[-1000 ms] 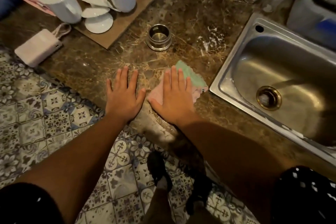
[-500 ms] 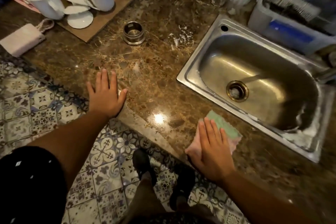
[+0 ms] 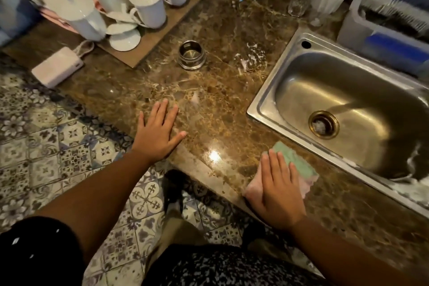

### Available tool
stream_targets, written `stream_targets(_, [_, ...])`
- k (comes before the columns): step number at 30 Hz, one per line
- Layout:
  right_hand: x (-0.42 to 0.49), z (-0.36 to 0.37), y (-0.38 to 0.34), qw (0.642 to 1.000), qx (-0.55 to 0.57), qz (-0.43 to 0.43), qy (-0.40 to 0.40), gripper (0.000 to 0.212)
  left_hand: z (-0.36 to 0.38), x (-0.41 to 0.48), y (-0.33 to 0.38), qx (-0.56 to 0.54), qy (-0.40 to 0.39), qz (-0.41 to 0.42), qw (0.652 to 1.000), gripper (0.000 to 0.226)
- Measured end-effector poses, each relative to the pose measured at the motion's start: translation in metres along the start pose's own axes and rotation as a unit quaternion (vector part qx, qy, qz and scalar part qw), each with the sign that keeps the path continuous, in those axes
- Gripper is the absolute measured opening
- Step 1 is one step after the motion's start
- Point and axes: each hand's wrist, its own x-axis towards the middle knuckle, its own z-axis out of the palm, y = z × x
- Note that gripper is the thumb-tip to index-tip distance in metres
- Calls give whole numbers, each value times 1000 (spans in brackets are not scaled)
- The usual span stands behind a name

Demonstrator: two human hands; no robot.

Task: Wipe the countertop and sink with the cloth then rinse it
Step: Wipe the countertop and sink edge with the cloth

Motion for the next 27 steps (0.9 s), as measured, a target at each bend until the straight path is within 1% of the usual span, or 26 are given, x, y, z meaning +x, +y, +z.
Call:
stream_targets(3, [44, -10, -45, 1000, 12, 21, 18, 105, -13, 30, -33, 5, 9, 36, 999, 77])
stream_targets(8, [102, -19, -120, 993, 18, 111, 43, 107, -25, 66, -62, 35, -27, 131, 990, 78])
stream_targets(11, [141, -24, -162, 979, 40, 190, 68, 109, -31, 87, -75, 52, -48, 192, 979, 80])
stream_targets(14, [175, -29, -193, 952, 64, 285, 87, 108, -32, 92, -79, 56, -27, 227, 972, 78])
stream_targets(16, [195, -31, -205, 931, 80, 343, 96, 109, -31, 92, -78, 50, -12, 218, 974, 74])
stream_targets(20, [226, -39, -209, 889, 111, 429, 110, 112, -32, 96, -77, 33, -27, 203, 978, 70])
stream_targets(22, [237, -41, -205, 874, 124, 454, 121, 111, -35, 97, -75, 10, -32, 187, 982, 70])
stream_targets(24, [247, -43, -201, 864, 125, 470, 133, 111, -38, 100, -69, -19, -27, 141, 989, 69])
stream_targets(27, [260, -48, -188, 859, 127, 478, 128, 111, -40, 103, -62, -12, -29, 103, 994, 71])
